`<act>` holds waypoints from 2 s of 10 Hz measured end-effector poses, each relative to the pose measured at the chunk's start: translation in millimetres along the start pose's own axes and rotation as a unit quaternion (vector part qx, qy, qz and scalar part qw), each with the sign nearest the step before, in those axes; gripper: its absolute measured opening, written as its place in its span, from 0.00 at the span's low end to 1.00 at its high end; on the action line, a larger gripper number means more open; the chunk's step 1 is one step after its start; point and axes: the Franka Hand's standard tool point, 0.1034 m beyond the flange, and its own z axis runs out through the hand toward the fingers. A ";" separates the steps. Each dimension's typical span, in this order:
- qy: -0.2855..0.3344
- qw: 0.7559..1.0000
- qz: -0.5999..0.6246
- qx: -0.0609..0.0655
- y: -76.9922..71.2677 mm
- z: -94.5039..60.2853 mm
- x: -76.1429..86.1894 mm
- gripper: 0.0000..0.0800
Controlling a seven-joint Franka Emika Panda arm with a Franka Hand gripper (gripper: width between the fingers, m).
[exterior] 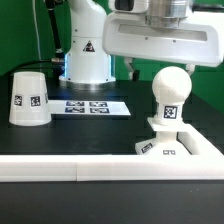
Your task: Assemble lamp
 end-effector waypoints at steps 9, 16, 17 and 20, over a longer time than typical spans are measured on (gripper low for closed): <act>0.009 0.994 -0.105 -0.008 107.0 -0.8 17.6 0.87; 0.059 0.978 -0.200 -0.005 192.5 1.3 -7.6 0.87; 0.059 0.978 -0.202 -0.005 190.8 1.6 -6.9 0.87; 0.051 0.978 -0.200 -0.002 194.4 7.7 -20.9 0.87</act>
Offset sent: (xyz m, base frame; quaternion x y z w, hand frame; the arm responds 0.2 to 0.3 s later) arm -0.0182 -0.0676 0.0067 -0.0151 0.0150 -0.1192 0.9926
